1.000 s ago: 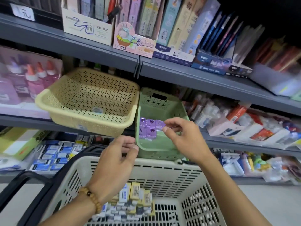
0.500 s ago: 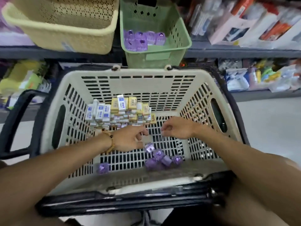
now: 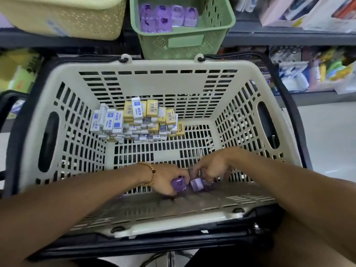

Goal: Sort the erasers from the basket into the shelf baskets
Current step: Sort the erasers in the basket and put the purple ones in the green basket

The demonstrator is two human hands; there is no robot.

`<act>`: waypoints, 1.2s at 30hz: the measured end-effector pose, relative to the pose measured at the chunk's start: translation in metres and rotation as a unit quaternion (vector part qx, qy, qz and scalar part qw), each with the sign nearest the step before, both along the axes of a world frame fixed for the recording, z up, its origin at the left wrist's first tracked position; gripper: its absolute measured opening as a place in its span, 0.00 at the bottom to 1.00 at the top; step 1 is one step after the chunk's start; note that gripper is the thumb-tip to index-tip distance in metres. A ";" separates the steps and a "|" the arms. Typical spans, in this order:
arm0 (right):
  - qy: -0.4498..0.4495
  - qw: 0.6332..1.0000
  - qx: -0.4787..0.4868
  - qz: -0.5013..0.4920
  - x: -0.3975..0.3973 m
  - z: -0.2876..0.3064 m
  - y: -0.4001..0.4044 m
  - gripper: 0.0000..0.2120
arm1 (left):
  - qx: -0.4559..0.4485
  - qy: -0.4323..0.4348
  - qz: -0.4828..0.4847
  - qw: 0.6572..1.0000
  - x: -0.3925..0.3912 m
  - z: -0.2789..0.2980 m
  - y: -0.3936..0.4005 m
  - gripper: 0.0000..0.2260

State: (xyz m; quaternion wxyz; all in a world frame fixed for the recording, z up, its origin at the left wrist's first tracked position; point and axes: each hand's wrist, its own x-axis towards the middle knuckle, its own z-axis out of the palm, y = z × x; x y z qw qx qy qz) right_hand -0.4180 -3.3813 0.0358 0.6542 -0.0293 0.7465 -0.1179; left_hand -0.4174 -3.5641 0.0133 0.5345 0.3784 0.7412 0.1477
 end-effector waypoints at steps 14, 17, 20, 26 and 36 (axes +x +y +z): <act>0.026 0.994 -0.104 -0.020 0.006 -0.014 -0.034 0.06 | -0.222 -0.077 0.049 0.971 -0.045 0.024 -0.097 0.18; 0.004 0.993 -0.114 -0.042 0.005 -0.015 -0.040 0.10 | -0.251 -0.120 0.080 0.957 -0.033 0.015 -0.097 0.20; -0.035 0.989 -0.135 -0.038 0.005 -0.013 -0.045 0.25 | -0.259 -0.152 0.105 0.948 -0.035 0.015 -0.098 0.21; -0.020 0.991 -0.133 0.002 0.004 -0.004 -0.049 0.24 | -0.268 -0.137 0.087 0.949 -0.031 0.011 -0.100 0.17; 0.015 0.984 -0.171 -0.051 0.000 -0.005 -0.047 0.13 | -0.221 -0.116 0.115 0.962 -0.027 0.002 -0.092 0.14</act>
